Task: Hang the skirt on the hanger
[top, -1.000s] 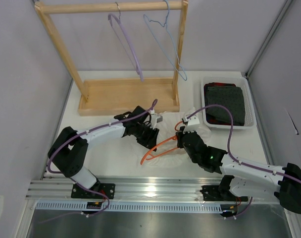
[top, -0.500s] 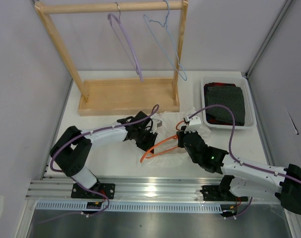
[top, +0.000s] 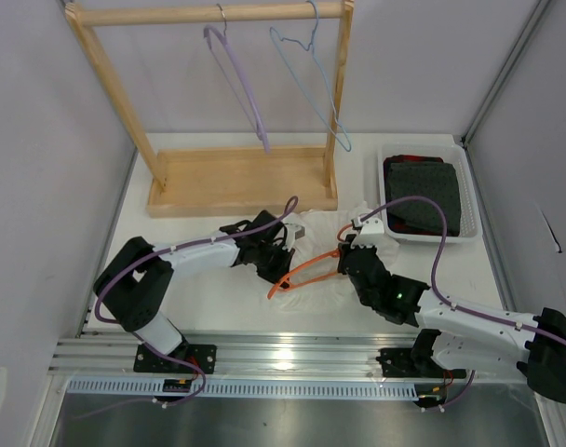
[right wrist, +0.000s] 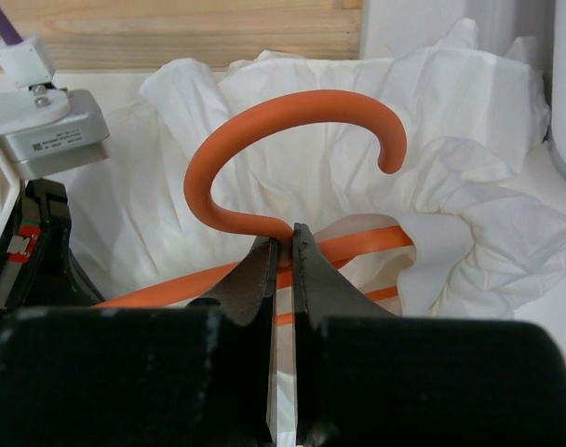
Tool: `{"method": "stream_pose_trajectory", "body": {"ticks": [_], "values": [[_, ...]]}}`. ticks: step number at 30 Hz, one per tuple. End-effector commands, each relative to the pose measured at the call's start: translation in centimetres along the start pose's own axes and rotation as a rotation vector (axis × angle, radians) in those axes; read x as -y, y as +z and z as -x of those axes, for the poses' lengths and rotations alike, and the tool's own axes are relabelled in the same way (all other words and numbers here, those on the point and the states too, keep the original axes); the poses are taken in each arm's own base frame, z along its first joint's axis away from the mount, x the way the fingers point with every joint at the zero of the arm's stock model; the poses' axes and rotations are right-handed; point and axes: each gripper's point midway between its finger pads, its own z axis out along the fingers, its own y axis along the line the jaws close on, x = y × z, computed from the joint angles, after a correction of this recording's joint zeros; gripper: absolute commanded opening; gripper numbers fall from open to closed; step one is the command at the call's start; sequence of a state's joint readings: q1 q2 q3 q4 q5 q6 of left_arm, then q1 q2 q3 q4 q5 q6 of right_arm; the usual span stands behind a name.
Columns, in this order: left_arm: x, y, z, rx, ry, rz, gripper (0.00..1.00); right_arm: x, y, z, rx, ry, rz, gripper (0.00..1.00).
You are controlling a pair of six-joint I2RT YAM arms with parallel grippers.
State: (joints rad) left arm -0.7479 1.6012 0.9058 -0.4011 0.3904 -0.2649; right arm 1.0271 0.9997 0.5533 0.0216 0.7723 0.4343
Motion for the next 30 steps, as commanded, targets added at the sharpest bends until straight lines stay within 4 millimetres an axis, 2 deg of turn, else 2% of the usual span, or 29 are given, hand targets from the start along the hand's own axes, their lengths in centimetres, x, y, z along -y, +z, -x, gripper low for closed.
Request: {"method": "stream_pose_trajectory", "body": {"ticks": [1,6,13,15,25,30], "values": [[0.7,-0.5,-0.4,0.007,0.007,-0.023,0.0,1.6,0.6,2.0,0.095,0.07,-0.101,0.0],[0.3,-1.1,-1.0,0.014,-0.004,-0.02,0.0,2.7,0.9,1.6,0.099,0.055,-0.135,0.0],[0.1,-3.4,-0.8,0.069,-0.017,-0.024,0.0,4.5,1.1,1.0,0.093,0.054,-0.19,0.0],[0.1,-3.8,-1.2,0.062,-0.008,-0.023,0.0,5.0,1.3,1.0,0.089,0.066,-0.204,0.0],[-0.4,-4.4,-3.3,0.034,-0.002,-0.015,0.0,5.9,1.8,1.7,0.088,0.102,-0.28,0.0],[0.0,-4.9,-3.2,0.045,-0.006,-0.027,0.0,6.2,1.9,2.1,0.093,0.127,-0.293,0.0]]}}
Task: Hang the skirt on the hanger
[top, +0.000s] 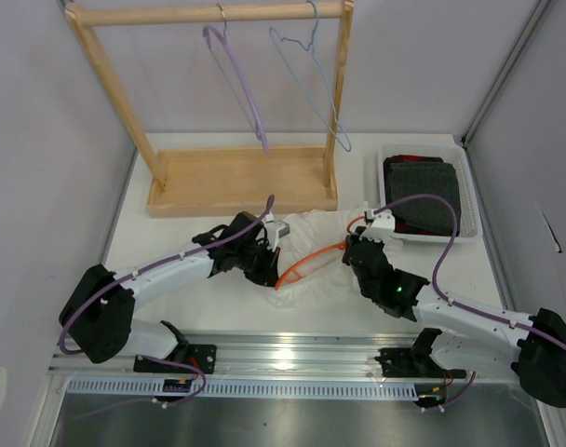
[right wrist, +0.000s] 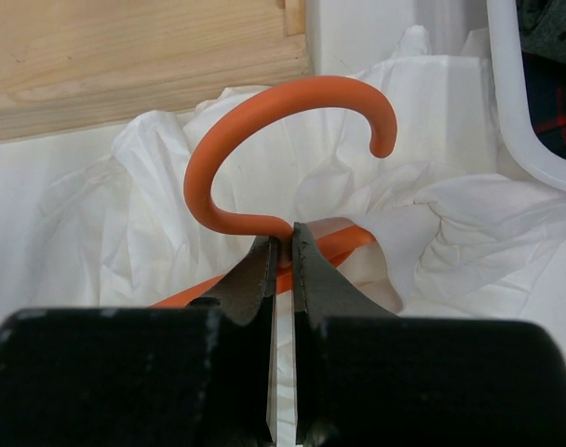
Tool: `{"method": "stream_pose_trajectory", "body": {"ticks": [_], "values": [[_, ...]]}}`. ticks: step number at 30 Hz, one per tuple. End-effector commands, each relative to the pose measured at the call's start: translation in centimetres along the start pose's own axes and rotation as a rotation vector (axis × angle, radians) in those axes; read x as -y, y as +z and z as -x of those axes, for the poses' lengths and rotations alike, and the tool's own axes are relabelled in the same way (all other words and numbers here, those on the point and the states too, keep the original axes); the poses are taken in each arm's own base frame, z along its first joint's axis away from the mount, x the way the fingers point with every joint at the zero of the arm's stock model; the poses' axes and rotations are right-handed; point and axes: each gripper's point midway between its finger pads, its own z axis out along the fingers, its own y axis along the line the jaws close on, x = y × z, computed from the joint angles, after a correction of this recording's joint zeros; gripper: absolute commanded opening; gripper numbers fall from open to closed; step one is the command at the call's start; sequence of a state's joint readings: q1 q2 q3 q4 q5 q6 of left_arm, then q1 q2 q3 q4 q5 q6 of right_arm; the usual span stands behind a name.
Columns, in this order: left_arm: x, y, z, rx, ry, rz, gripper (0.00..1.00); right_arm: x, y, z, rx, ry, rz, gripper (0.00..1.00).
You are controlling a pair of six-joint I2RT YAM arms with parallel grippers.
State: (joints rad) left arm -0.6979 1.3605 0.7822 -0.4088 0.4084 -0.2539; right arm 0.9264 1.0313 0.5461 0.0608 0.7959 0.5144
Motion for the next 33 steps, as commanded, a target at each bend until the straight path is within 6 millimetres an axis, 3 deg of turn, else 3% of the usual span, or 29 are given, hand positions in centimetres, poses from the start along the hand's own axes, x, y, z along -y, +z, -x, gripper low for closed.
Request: {"method": "stream_pose_trajectory", "body": {"ticks": [1,9,16,33], "values": [[0.0,-1.0,-2.3,-0.074,-0.021,-0.006,0.0,3.9,0.5,1.5,0.055,0.001,-0.191,0.0],[0.7,-2.2,-1.2,-0.057,-0.003,-0.009,0.0,5.2,0.7,2.3,0.071,-0.005,-0.242,0.0],[0.0,-3.7,-0.1,-0.051,0.012,0.046,0.0,5.8,0.8,2.4,0.087,-0.015,-0.255,0.0],[0.8,-6.8,0.3,-0.027,0.028,0.064,0.0,7.1,1.1,2.1,0.091,-0.001,-0.32,0.0]]}}
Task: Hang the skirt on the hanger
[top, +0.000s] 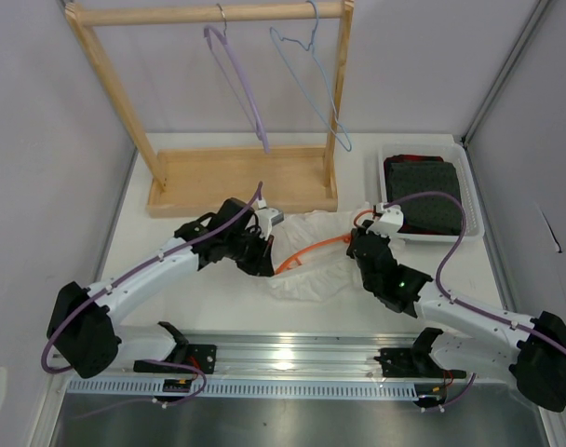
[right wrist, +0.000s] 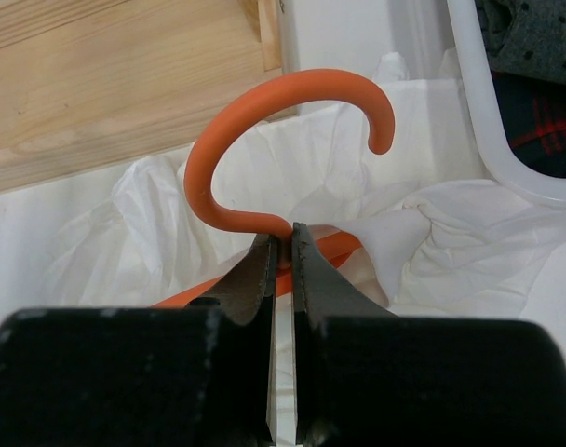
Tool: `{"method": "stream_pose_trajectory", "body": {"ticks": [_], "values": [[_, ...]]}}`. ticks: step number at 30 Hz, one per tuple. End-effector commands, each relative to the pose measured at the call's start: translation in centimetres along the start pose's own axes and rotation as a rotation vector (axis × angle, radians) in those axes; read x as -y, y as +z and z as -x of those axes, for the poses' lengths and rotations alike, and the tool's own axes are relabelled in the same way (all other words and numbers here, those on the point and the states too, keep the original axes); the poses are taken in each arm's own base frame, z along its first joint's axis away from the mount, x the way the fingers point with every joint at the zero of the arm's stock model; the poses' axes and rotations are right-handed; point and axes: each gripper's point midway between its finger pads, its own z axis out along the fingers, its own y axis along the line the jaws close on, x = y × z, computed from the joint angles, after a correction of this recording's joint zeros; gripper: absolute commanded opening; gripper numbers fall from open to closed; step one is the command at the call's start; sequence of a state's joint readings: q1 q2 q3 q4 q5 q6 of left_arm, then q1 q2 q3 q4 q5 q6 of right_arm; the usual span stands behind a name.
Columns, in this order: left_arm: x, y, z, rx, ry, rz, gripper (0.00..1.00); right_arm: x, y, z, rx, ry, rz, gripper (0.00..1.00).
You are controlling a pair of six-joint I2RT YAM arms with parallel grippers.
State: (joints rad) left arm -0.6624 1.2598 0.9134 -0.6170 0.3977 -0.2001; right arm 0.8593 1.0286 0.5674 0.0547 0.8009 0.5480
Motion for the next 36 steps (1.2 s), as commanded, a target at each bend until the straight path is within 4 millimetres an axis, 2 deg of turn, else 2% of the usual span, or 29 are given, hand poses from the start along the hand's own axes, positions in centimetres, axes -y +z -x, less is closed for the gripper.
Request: {"method": "stream_pose_trajectory", "body": {"ticks": [1,5,9,10,14,17,21,24,32,36], "values": [[-0.4,-2.2,-1.8,-0.071,-0.005,0.046,0.0,6.0,0.7,0.8,0.065,-0.063,-0.265,0.0],[-0.5,-2.2,-2.0,-0.079,-0.008,0.046,0.0,5.6,0.8,1.2,0.061,-0.048,-0.247,0.0],[0.1,-2.9,-0.3,-0.024,-0.009,0.047,0.0,5.4,0.5,1.1,0.073,-0.097,-0.25,0.0],[0.5,-3.5,1.1,0.01,0.0,0.045,0.0,5.3,0.4,1.1,0.076,-0.104,-0.246,0.0],[1.8,-5.1,4.6,0.094,0.013,0.042,0.0,4.6,-0.6,1.2,0.104,-0.154,-0.237,0.0],[2.5,-5.6,6.0,0.119,0.025,0.029,0.0,3.9,-1.0,1.4,0.113,-0.176,-0.225,0.0],[2.9,-5.5,6.7,0.122,0.029,0.012,0.0,1.7,-1.7,2.2,0.145,-0.174,-0.188,0.0],[3.4,-5.2,7.2,0.131,0.041,0.0,0.0,0.2,-1.9,1.8,0.132,-0.188,-0.155,0.0],[5.2,-4.4,8.7,0.144,0.068,-0.037,0.0,-4.6,-3.0,3.2,0.135,-0.166,-0.053,0.0],[6.4,-5.3,10.1,0.172,0.091,-0.053,0.0,-6.1,-2.9,3.0,0.121,-0.157,-0.025,0.0]]}}
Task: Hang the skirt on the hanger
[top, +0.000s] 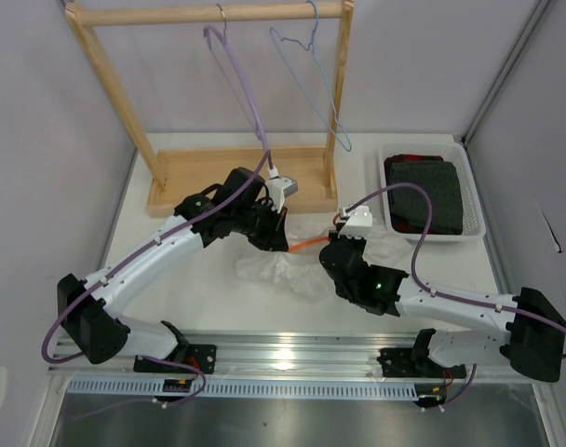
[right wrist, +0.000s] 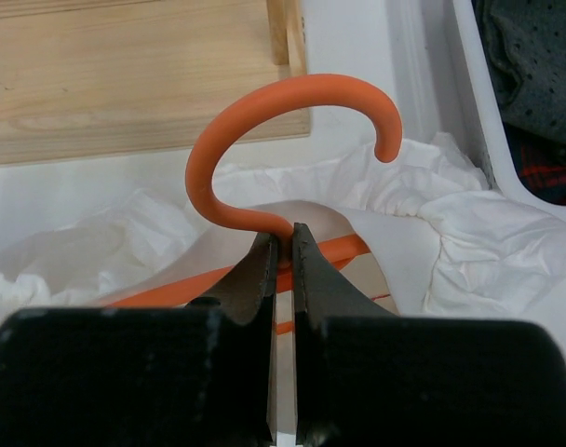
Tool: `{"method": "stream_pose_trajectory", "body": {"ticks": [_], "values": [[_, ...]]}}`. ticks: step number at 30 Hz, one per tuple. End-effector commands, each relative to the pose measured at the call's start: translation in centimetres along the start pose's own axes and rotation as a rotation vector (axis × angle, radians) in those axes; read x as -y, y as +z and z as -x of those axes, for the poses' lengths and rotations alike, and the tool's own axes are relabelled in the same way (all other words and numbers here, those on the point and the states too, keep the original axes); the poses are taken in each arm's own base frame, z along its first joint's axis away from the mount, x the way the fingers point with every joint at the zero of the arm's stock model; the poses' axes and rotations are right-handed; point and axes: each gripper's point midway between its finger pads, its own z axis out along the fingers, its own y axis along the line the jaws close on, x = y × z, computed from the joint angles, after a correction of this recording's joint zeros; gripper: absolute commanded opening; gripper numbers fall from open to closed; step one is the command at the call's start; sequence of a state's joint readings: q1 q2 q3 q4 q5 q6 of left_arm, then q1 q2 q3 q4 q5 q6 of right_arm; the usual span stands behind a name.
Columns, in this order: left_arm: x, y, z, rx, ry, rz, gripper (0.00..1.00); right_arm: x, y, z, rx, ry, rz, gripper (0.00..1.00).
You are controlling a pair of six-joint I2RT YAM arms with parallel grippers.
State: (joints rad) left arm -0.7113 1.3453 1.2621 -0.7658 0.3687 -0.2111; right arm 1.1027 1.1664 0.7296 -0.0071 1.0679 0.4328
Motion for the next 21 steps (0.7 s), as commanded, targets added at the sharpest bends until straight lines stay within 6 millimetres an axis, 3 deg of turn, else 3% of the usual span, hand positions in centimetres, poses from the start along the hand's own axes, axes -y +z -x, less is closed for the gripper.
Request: {"method": "stream_pose_trajectory", "body": {"ticks": [1,6,12,15,19,21], "values": [[2.0,-1.5,3.4,0.093,0.028,-0.033,0.0,-0.9,-0.3,1.9,0.032,0.025,-0.018,0.0],[2.8,-1.5,4.1,0.091,0.048,-0.047,0.0,-3.1,-0.3,1.9,0.004,0.032,0.028,0.0],[2.6,0.1,2.5,0.05,0.101,-0.038,0.01,-4.7,-1.4,3.8,-0.005,0.078,0.11,0.0],[2.4,0.3,2.2,0.053,0.132,-0.01,0.07,-4.7,-1.7,4.2,-0.015,0.078,0.11,0.0],[2.6,0.1,1.8,0.062,0.178,-0.02,0.3,-5.2,-2.3,5.4,-0.016,0.115,0.155,0.0],[2.8,-0.2,2.4,0.087,0.201,-0.023,0.31,-5.4,-2.4,5.7,-0.025,0.109,0.164,0.0]]}}
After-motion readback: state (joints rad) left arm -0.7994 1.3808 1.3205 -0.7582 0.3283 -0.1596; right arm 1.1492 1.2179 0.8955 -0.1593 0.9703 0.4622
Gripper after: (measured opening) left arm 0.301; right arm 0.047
